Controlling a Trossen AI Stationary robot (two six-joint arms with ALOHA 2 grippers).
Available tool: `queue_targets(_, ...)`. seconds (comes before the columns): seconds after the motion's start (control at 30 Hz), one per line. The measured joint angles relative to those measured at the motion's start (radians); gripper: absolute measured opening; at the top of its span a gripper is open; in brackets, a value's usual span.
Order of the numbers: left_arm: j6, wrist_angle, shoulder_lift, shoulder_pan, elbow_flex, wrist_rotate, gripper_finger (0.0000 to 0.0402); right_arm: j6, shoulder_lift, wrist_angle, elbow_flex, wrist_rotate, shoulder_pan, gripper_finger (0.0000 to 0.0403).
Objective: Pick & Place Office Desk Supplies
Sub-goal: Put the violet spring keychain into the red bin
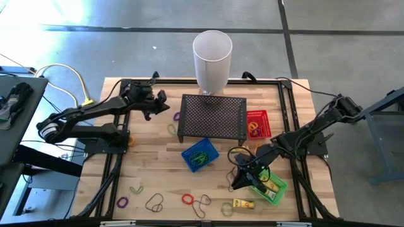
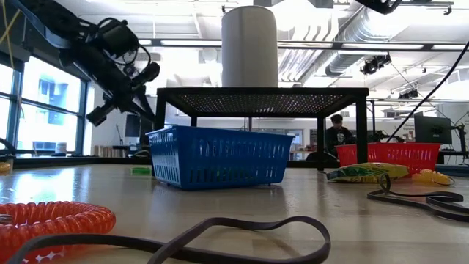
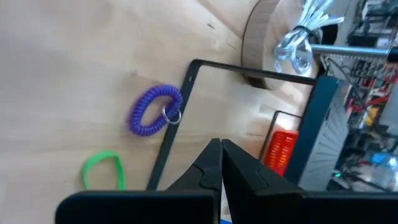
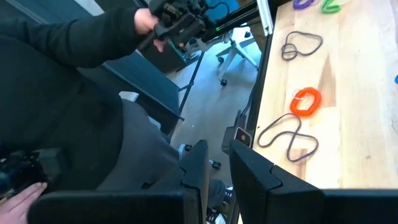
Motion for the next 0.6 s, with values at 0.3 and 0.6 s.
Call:
queue_targets(0.3,0.391,0.002,0.044,-0.002,0.001,-0.08,0.0059,0.055,0.0,-0.001,0.0,0.064,0.049,0.0052)
queue_targets(0.6,0.648,0.007,0.051,-0.061,0.002,-0.185,0.0142,0.098,0.0,-0.008,0.0,0.072,0.047,0.0052)
